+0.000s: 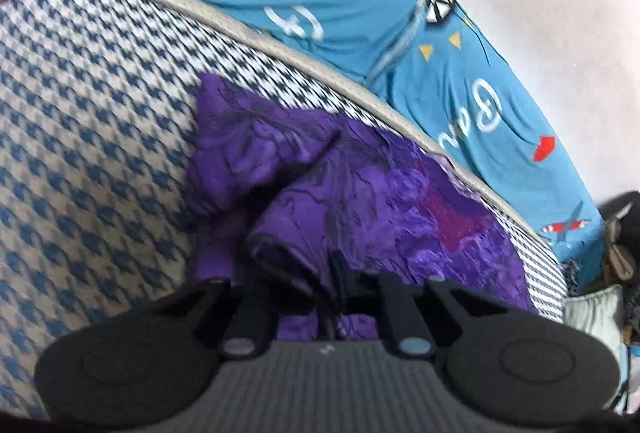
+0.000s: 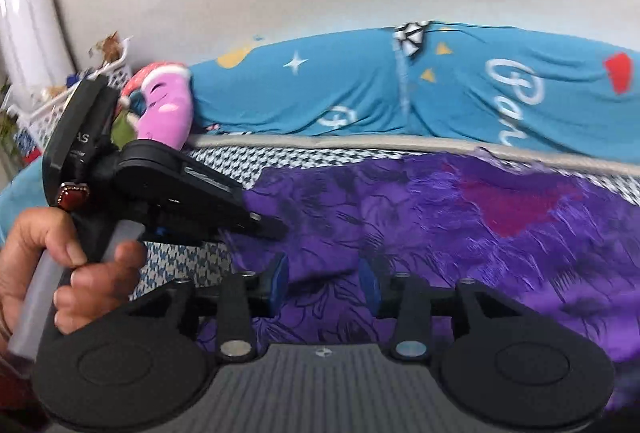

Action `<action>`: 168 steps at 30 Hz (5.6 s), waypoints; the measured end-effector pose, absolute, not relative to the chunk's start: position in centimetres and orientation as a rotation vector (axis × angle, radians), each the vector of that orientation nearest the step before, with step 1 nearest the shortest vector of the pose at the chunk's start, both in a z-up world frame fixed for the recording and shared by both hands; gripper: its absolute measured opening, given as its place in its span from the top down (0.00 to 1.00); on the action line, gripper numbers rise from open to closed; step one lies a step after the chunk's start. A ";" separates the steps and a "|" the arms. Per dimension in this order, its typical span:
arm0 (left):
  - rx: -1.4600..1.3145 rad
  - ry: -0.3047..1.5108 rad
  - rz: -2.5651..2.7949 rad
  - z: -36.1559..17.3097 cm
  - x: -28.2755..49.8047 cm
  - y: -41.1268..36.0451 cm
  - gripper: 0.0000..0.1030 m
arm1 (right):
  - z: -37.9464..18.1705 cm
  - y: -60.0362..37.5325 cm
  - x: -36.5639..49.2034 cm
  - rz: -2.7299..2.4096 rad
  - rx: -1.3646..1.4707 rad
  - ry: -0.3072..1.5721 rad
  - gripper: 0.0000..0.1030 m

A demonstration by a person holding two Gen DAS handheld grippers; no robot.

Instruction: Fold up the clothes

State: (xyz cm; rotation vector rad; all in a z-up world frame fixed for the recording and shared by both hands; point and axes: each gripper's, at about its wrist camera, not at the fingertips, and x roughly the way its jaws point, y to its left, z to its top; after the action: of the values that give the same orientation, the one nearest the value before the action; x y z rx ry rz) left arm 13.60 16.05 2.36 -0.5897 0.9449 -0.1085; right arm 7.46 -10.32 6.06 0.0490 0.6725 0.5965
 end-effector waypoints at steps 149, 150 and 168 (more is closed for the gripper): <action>-0.131 0.877 0.276 2.2 13.7 15.8 0.21 | 2.1 -7.0 8.1 0.677 -0.001 0.718 0.58; -0.125 0.877 0.261 2.3 13.7 15.3 0.21 | 2.3 -7.6 8.2 0.658 0.007 0.718 0.58; -0.060 0.919 0.057 2.2 12.5 7.4 0.11 | 3.8 -14.0 9.0 0.485 0.058 0.715 0.57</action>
State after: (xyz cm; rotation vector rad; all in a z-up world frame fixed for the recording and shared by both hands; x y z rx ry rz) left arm 12.53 7.40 2.23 -0.0599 0.9186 0.0571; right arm 8.98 -13.99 3.81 0.0584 0.7155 0.4852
